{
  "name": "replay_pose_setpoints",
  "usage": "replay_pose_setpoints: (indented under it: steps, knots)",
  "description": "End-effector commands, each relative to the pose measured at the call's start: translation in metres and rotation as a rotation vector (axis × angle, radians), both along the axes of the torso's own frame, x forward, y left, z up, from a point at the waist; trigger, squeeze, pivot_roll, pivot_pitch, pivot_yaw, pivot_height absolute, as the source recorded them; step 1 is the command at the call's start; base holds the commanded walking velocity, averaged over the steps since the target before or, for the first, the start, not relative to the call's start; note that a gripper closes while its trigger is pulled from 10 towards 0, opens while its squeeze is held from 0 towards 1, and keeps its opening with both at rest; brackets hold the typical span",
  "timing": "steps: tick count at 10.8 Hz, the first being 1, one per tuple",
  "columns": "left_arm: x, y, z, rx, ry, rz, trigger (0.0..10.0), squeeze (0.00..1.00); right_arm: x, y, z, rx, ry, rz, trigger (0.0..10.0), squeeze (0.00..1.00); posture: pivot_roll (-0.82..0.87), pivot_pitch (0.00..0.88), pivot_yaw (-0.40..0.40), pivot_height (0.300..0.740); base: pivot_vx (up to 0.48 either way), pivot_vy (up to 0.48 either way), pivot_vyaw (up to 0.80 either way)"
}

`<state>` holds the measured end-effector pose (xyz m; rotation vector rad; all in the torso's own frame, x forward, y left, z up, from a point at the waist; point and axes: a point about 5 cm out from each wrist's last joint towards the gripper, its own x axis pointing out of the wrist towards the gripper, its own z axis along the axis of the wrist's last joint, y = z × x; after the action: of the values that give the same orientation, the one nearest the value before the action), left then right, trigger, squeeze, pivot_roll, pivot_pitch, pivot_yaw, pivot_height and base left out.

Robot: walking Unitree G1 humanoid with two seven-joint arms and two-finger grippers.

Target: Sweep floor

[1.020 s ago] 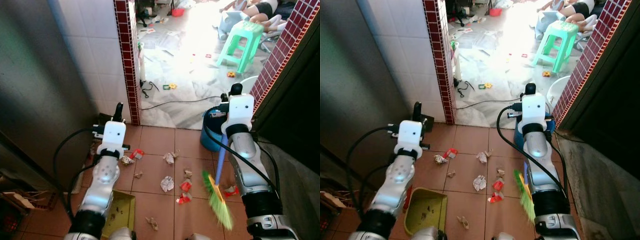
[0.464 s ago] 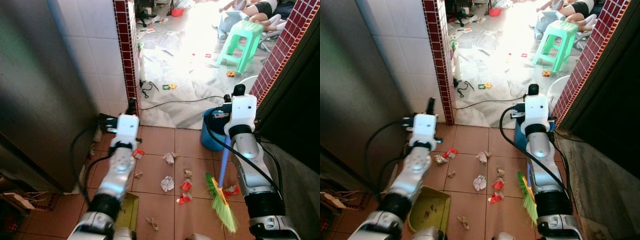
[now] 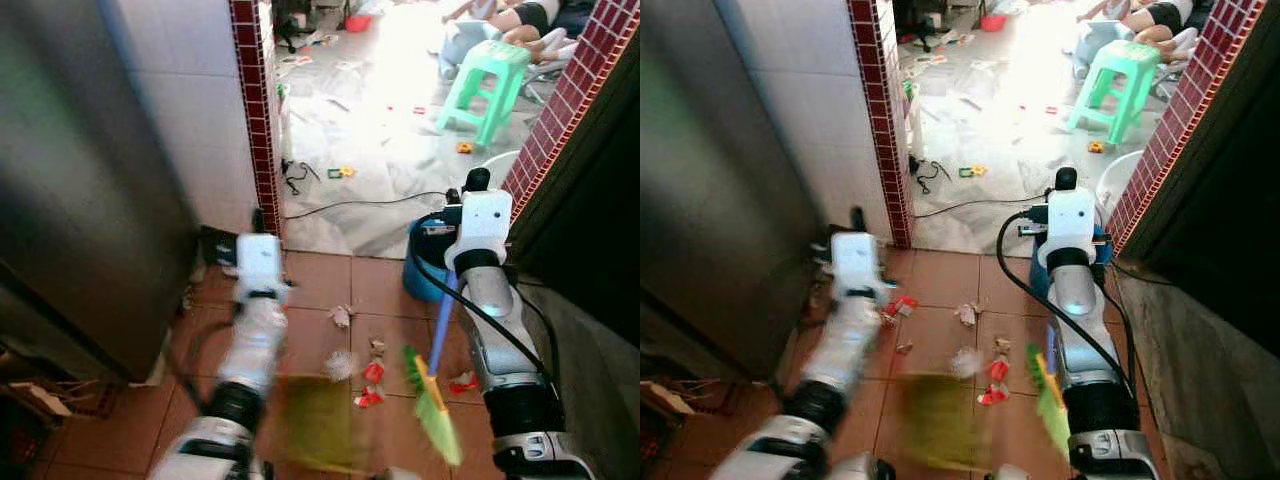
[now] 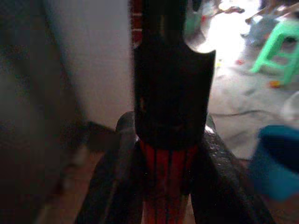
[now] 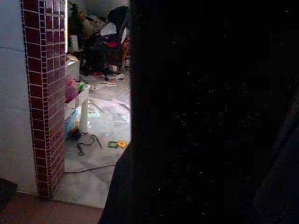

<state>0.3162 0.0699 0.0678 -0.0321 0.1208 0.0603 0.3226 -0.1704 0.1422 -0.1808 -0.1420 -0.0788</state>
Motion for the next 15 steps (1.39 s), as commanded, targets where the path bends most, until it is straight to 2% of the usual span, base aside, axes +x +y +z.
replay_pose_setpoints:
  steps: [1,4,7,8,9,10,11,12,13,14,15]
  knots:
    - [0.011,0.008,0.019,0.033,-0.092,0.009,10.0,0.0,0.001,-0.002,0.015,-0.009,-0.06,-0.001,10.0,0.0,-0.08,0.0,0.019,0.74,0.0,0.0,0.0]
    - [0.013,0.013,0.018,0.054,-0.101,0.005,10.0,0.0,0.001,0.0,0.013,0.006,-0.051,-0.002,10.0,0.0,-0.07,0.0,0.026,0.74,0.0,0.0,0.0]
    - [0.015,0.022,0.033,0.144,-0.209,-0.033,10.0,0.0,0.001,0.0,0.013,0.013,-0.057,-0.002,10.0,0.0,-0.06,0.0,0.027,0.74,0.0,0.0,0.0]
    - [0.009,0.034,0.021,0.172,-0.182,-0.044,10.0,0.0,0.003,-0.001,0.023,0.01,-0.088,0.0,10.0,0.0,-0.06,0.0,0.029,0.74,0.0,0.0,0.0]
    - [0.006,0.037,0.016,0.169,-0.169,-0.047,10.0,0.0,0.005,-0.001,0.032,-0.011,-0.124,0.007,10.0,0.0,-0.06,0.0,0.03,0.74,0.0,0.0,0.0]
    - [0.002,0.034,0.011,0.099,-0.148,-0.106,10.0,0.0,0.008,-0.001,0.05,-0.063,-0.19,0.02,10.0,0.0,-0.06,0.0,0.03,0.74,0.0,0.0,0.0]
    - [0.0,0.032,0.012,0.087,-0.156,-0.125,10.0,0.0,0.01,-0.001,0.06,-0.125,-0.233,0.027,10.0,0.0,-0.06,0.0,0.029,0.74,0.0,0.0,0.0]
    - [-0.003,0.029,0.012,0.079,-0.16,-0.16,10.0,0.0,0.01,-0.001,0.062,-0.175,-0.251,0.024,10.0,0.0,-0.05,0.0,0.026,0.74,0.0,0.0,0.0]
    - [-0.006,0.03,0.013,0.102,-0.169,-0.176,10.0,0.0,0.01,-0.006,0.059,-0.27,-0.252,-0.004,10.0,0.0,-0.05,0.0,0.026,0.74,0.0,0.0,0.0]
    - [-0.007,0.032,0.013,0.106,-0.171,-0.178,10.0,0.0,0.01,-0.011,0.054,-0.306,-0.238,-0.029,10.0,0.0,-0.04,0.0,0.033,0.74,0.0,0.0,0.0]
    - [-0.009,0.034,0.012,0.104,-0.167,-0.178,10.0,0.0,0.01,-0.014,0.049,-0.297,-0.219,-0.041,10.0,0.0,-0.04,0.0,0.04,0.74,0.0,0.0,0.0]
